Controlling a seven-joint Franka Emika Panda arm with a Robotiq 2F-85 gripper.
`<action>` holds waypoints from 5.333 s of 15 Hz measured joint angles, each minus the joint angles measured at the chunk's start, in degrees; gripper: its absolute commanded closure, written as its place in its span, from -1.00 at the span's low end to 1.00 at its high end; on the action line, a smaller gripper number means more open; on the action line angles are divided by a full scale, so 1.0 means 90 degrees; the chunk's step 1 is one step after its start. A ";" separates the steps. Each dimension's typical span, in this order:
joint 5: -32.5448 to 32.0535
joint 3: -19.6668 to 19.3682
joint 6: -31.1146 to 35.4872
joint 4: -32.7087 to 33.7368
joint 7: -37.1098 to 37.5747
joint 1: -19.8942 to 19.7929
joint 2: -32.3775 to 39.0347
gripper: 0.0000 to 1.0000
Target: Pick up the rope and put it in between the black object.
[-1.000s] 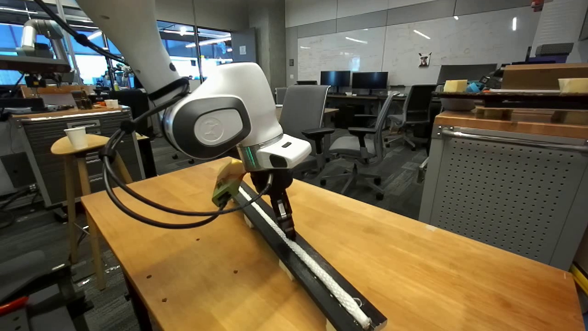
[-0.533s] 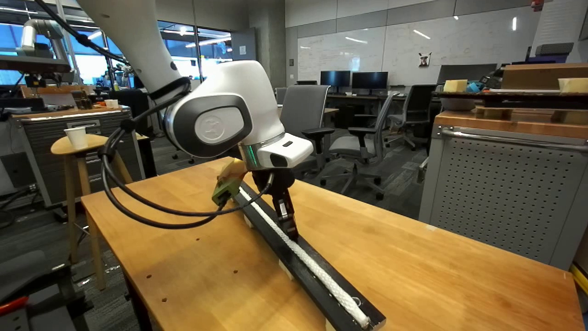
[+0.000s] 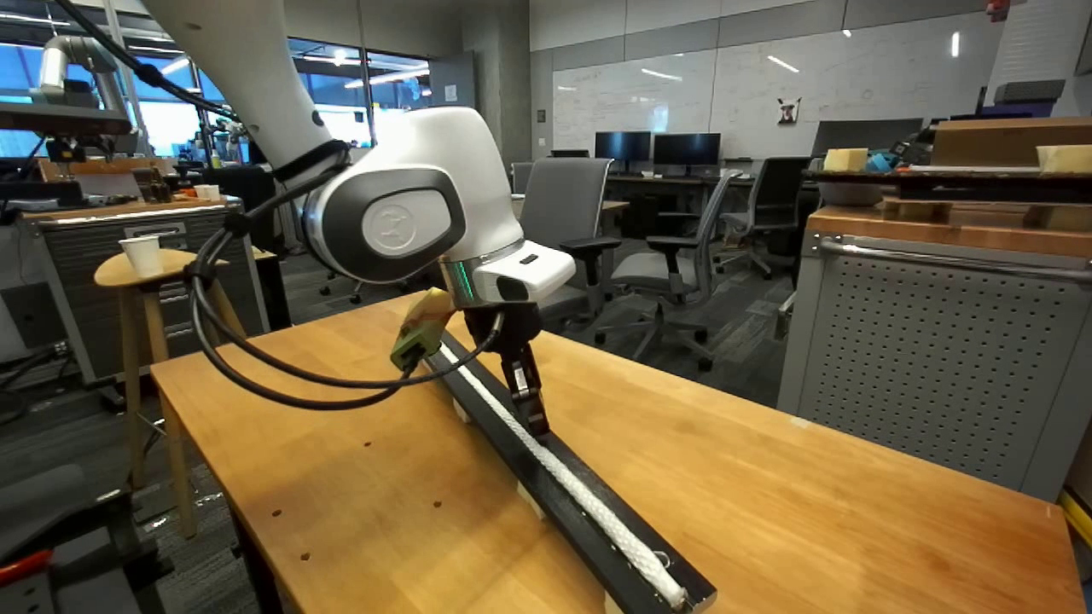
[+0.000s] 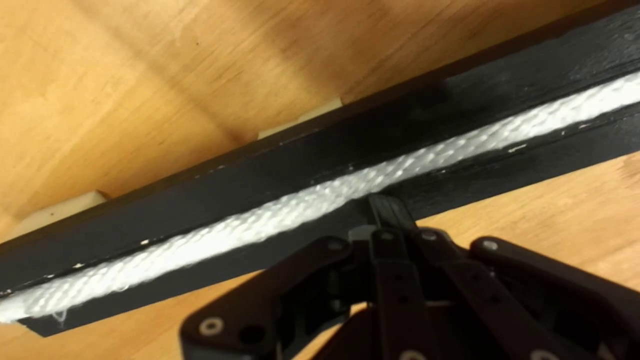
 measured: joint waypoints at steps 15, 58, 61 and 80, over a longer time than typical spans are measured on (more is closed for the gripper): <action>-0.1114 -0.0365 -0.0579 0.0001 0.0000 0.0334 -0.0080 1.00; -0.0842 0.0300 -0.0693 0.0418 -0.0444 -0.0951 0.0169 1.00; -0.0841 0.0285 -0.0689 0.0426 -0.0444 -0.1027 0.0176 1.00; -0.0520 0.0186 -0.0687 0.0618 -0.0552 -0.1725 0.0308 1.00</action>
